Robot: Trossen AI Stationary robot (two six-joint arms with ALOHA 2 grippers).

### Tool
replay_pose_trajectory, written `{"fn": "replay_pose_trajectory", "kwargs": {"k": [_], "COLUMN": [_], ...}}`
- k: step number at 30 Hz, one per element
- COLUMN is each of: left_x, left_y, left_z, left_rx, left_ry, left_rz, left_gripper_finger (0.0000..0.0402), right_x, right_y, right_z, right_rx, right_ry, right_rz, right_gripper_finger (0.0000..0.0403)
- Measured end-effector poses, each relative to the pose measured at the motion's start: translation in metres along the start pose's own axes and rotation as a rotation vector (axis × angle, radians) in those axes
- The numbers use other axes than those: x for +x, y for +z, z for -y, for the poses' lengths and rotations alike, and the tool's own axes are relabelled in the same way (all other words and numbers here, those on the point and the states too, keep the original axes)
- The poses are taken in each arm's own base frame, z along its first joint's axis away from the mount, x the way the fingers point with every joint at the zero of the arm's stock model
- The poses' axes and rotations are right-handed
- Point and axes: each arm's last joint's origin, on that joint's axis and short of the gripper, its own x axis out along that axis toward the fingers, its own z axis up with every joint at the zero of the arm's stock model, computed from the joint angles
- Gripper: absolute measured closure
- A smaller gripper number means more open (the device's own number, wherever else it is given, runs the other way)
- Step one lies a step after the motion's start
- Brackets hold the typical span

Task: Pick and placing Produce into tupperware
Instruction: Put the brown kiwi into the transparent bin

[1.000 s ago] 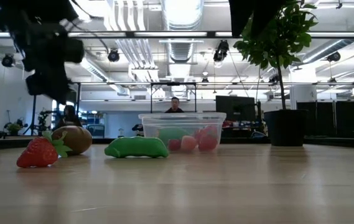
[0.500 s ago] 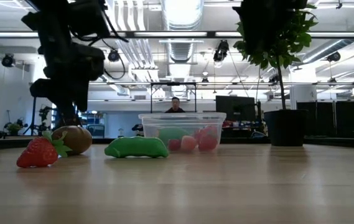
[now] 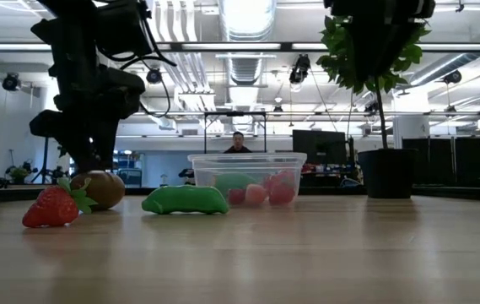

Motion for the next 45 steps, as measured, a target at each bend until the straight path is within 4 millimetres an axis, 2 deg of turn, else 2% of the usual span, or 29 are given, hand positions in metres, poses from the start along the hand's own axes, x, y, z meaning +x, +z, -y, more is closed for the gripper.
{"fn": "replay_pose_trajectory", "kwargs": {"k": [7, 13, 18, 20, 23, 28, 33, 40, 45], "left_x": [0.000, 0.008, 0.016, 0.017, 0.010, -0.018, -0.039, -0.049, -0.049], "left_y": [0.001, 0.011, 0.011, 0.010, 0.010, 0.008, -0.002, -0.014, -0.023], "left_z": [0.003, 0.019, 0.019, 0.018, 0.017, 0.011, -0.002, -0.009, -0.001], "left_rx": [0.055, 0.067, 0.174, 0.167, 0.173, 0.188, 0.190, 0.266, 0.473], "left_ry": [-0.042, -0.169, -0.144, -0.128, -0.114, -0.090, -0.065, -0.074, -0.138], "left_rz": [0.014, 0.097, 0.059, 0.043, 0.068, 0.183, 0.187, 0.137, 0.110], "left_gripper_finger": [0.0201, 0.0201, 0.0201, 0.0201, 0.0206, 0.0221, 0.0225, 0.0216, 0.0178], "right_x": [-0.002, -0.002, -0.002, -0.002, -0.001, 0.002, 0.006, 0.014, 0.014], "right_y": [-0.003, -0.002, -0.003, -0.004, -0.004, -0.006, -0.008, -0.014, -0.013], "right_z": [0.011, 0.011, 0.010, 0.010, 0.010, 0.010, 0.009, 0.009, 0.009], "right_rx": [0.023, 0.017, 0.013, 0.010, -0.003, -0.021, -0.035, -0.045, -0.039], "right_ry": [0.010, 0.008, 0.010, 0.008, 0.004, -0.009, -0.030, -0.058, -0.055], "right_rz": [0.035, 0.060, 0.065, 0.065, 0.063, 0.066, 0.066, 0.054, 0.055], "right_gripper_finger": [0.0137, 0.0138, 0.0138, 0.0138, 0.0138, 0.0138, 0.0138, 0.0138, 0.0138]}}
